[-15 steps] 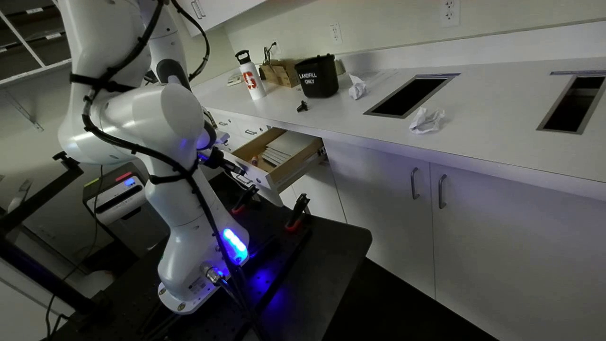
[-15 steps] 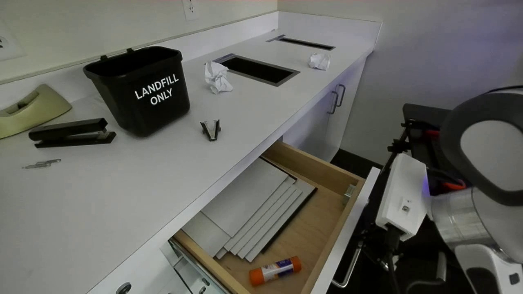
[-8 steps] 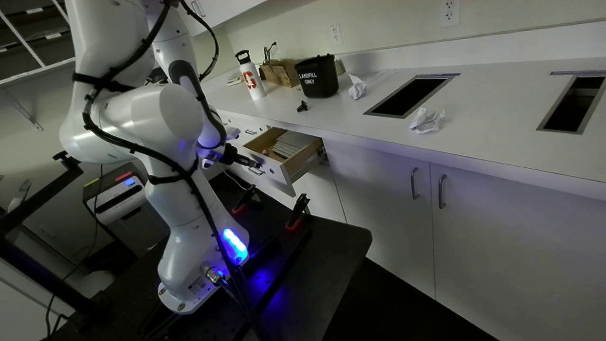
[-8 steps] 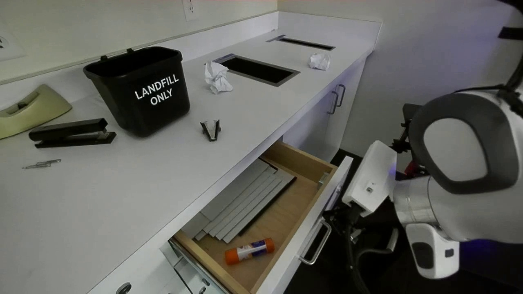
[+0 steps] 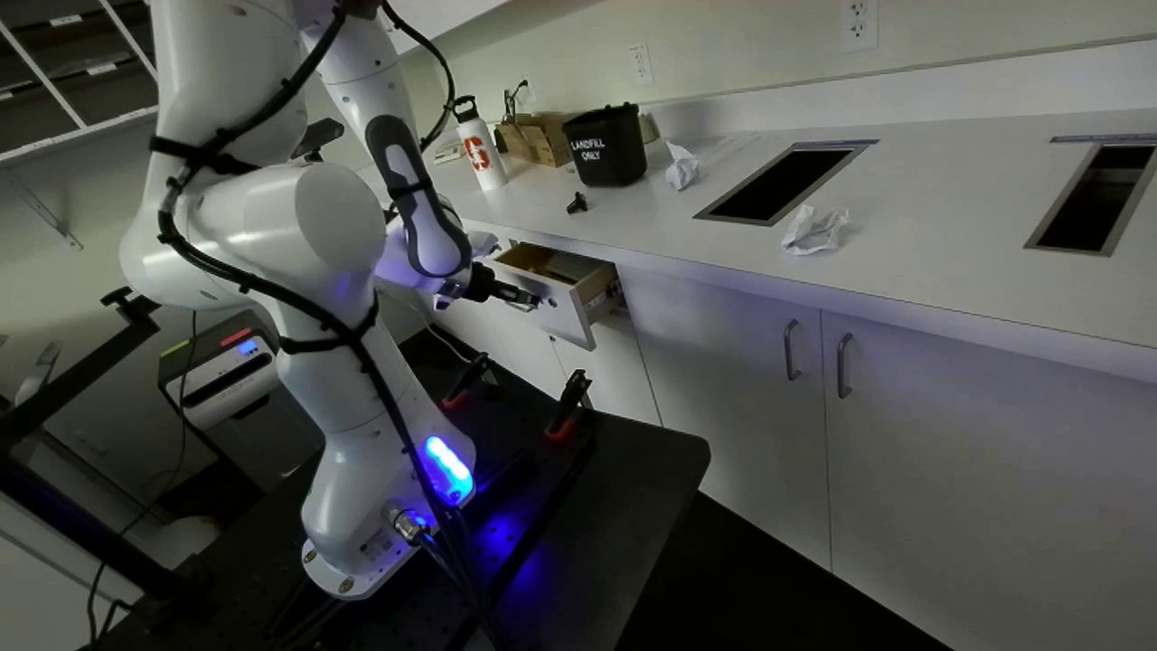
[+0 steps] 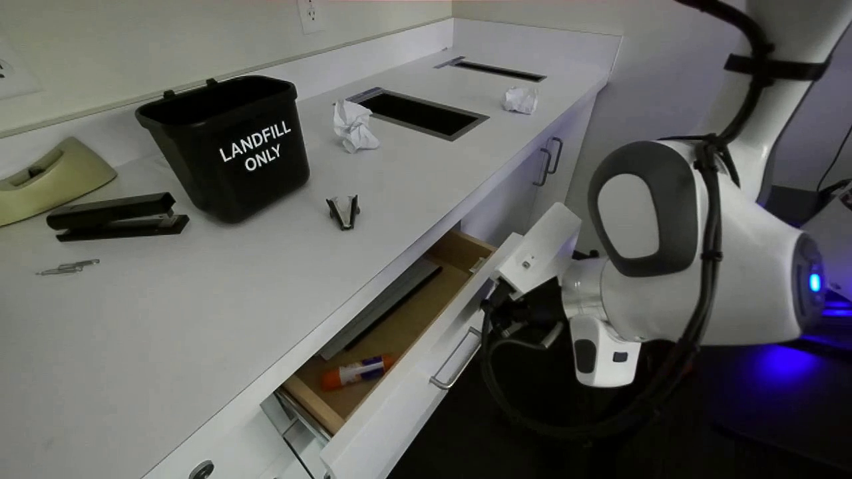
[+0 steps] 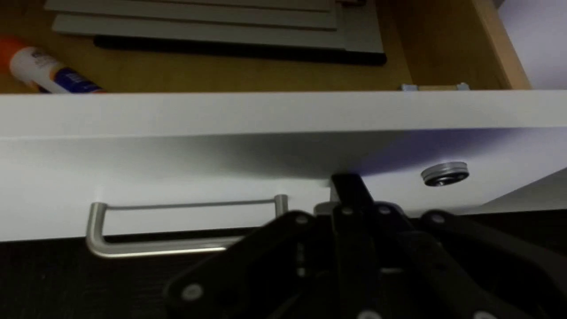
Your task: Close the drawer
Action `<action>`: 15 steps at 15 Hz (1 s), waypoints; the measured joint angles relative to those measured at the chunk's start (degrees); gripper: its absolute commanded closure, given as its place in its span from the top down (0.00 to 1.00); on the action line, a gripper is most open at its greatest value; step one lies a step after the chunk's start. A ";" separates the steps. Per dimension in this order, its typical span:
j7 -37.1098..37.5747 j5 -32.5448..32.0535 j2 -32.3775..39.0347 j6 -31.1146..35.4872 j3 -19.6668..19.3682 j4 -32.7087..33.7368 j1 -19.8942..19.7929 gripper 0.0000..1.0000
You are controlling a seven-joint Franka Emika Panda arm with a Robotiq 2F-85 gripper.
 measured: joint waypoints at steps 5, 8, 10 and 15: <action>-0.58 -1.90 2.98 -1.60 -2.16 3.80 -1.73 0.00; -1.14 -1.93 4.19 -1.71 -2.40 5.29 -2.55 0.00; -1.14 -1.94 4.34 -1.72 -2.16 5.38 -2.54 0.00; -0.99 -1.16 2.32 -2.04 0.84 2.35 -1.97 0.00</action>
